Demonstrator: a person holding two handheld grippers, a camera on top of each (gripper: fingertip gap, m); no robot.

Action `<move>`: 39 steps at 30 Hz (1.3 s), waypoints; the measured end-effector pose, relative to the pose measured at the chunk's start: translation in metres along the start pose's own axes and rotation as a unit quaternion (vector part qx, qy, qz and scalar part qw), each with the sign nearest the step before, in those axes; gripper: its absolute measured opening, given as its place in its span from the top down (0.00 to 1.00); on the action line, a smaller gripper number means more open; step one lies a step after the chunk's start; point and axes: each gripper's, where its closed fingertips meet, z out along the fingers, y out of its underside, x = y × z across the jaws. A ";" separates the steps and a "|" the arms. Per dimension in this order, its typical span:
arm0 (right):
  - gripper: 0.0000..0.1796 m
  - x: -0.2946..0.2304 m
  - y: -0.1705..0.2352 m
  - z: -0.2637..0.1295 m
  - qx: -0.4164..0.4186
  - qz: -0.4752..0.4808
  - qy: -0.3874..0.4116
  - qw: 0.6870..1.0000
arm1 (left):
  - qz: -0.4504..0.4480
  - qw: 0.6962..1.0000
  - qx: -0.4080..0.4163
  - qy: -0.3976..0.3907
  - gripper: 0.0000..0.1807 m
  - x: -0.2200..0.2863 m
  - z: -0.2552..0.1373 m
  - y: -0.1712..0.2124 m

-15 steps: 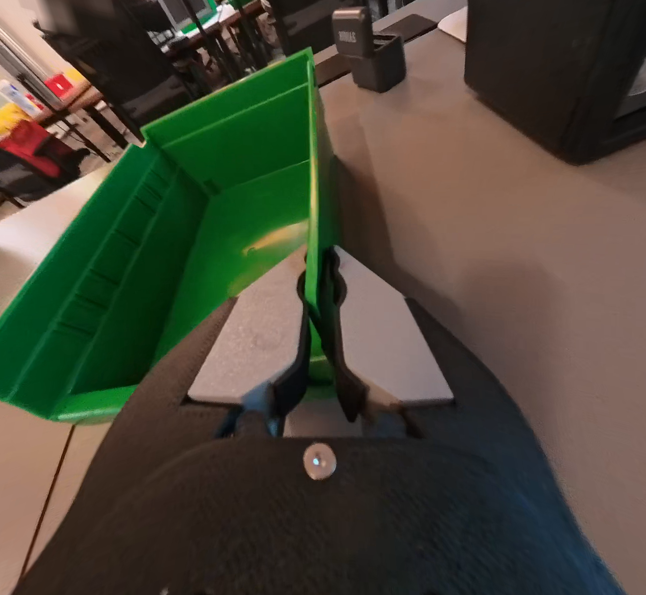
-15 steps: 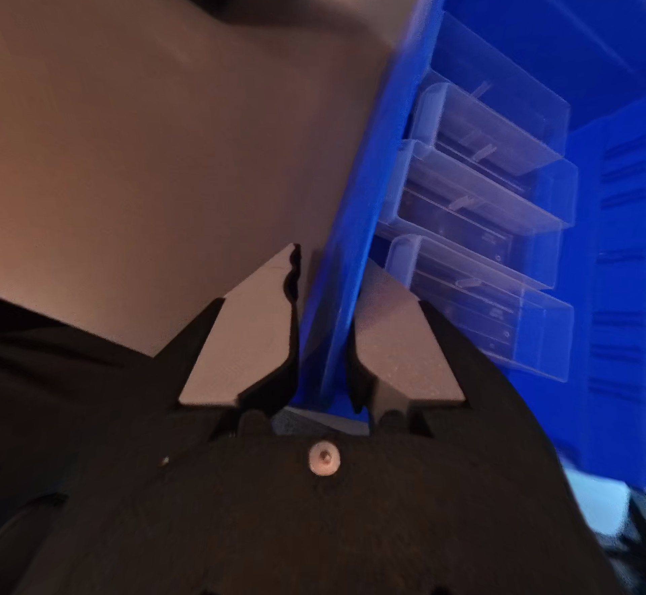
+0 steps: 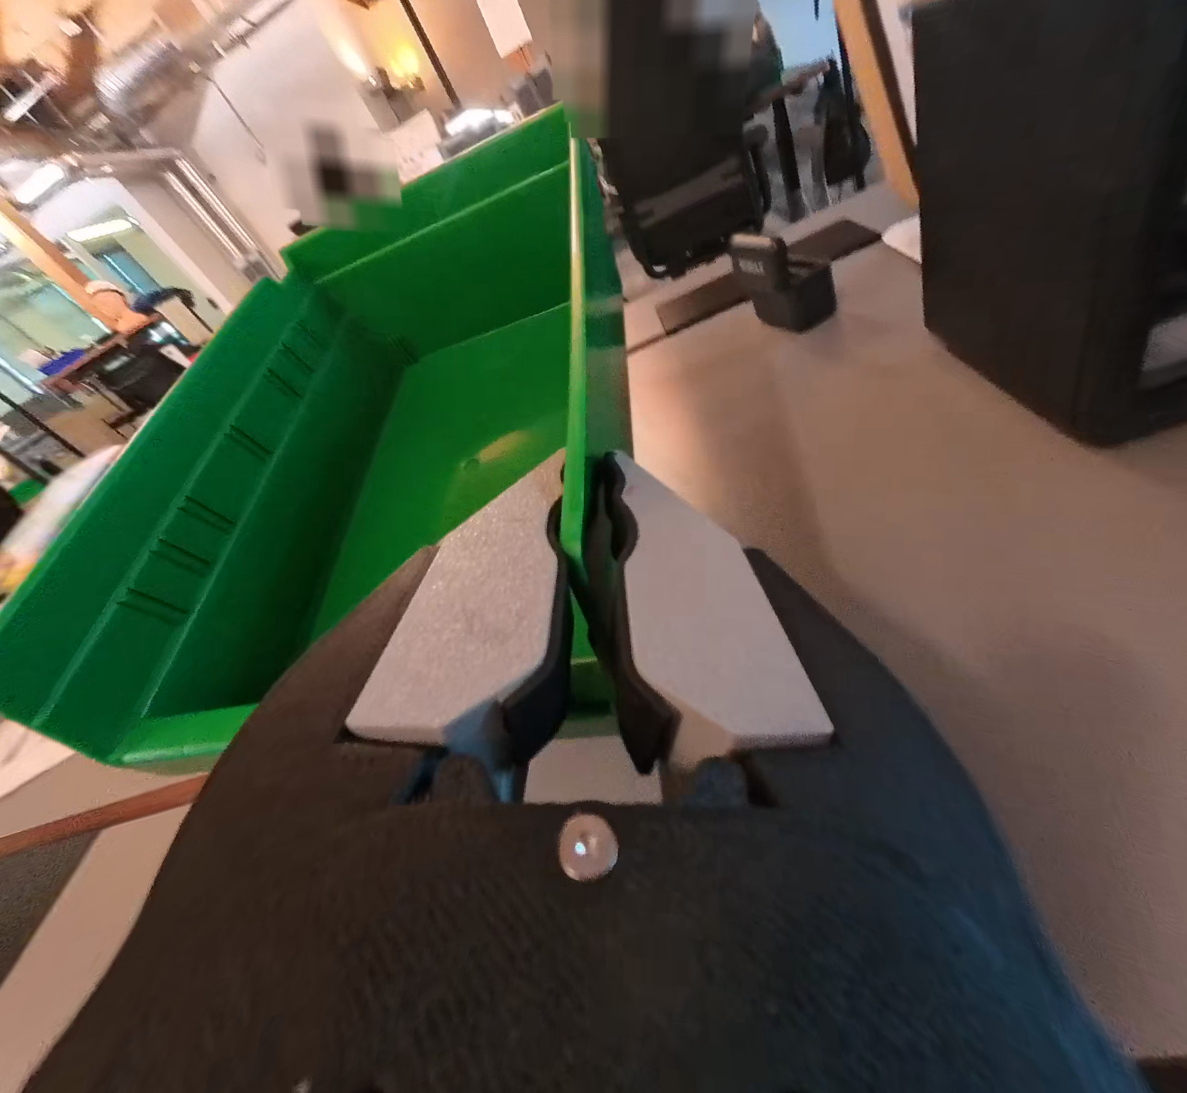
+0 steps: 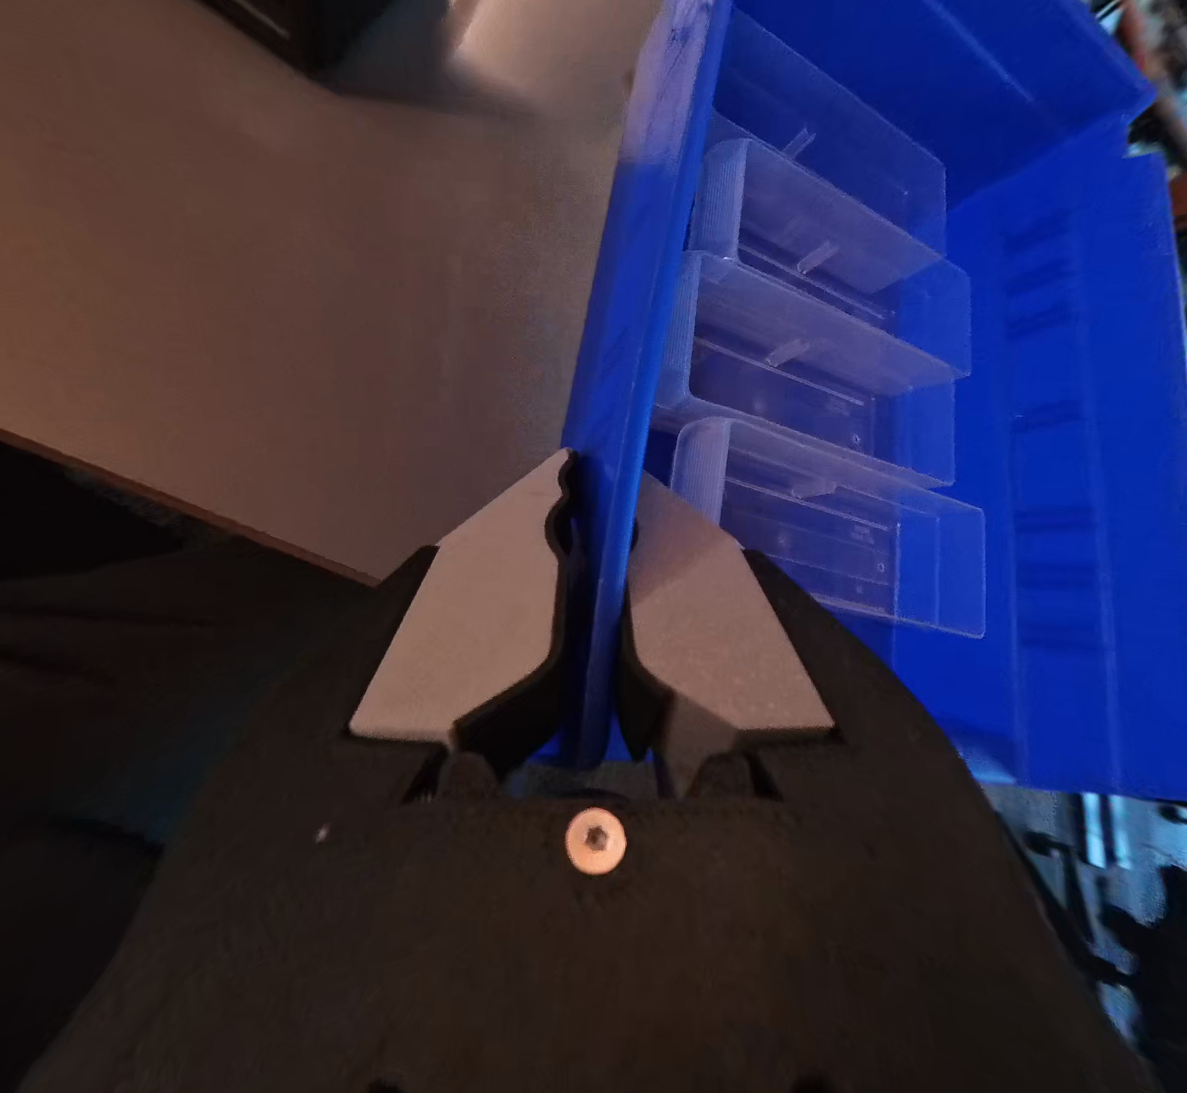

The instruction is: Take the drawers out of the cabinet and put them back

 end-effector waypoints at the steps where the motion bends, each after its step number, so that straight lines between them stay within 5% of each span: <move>1: 0.99 0.005 -0.010 -0.016 0.008 -0.004 0.009 1.000 | -0.004 1.000 0.010 -0.007 0.98 -0.009 -0.009 -0.010; 9: 0.98 -0.023 -0.127 -0.148 0.122 -0.070 -0.025 0.990 | -0.026 0.995 0.064 -0.065 0.98 -0.080 -0.083 -0.051; 16: 0.98 -0.170 -0.233 -0.196 0.230 -0.171 -0.187 0.939 | -0.012 0.987 0.088 -0.134 0.98 -0.123 -0.129 -0.058; 26: 0.98 -0.419 -0.262 -0.131 0.244 -0.248 -0.416 0.840 | -0.030 0.976 0.130 -0.172 0.98 -0.155 -0.174 -0.063; 31: 0.97 -0.491 -0.266 -0.039 0.173 -0.226 -0.393 0.874 | -0.026 0.977 0.130 -0.168 0.98 -0.150 -0.165 -0.064; 34: 0.97 -0.529 -0.309 0.000 0.204 -0.177 -0.358 0.894 | -0.017 0.978 0.128 -0.161 0.98 -0.141 -0.155 -0.067; 39: 0.76 -0.572 -0.394 0.006 0.249 -0.205 -0.290 0.901 | -0.006 0.979 0.128 -0.161 0.98 -0.132 -0.144 -0.068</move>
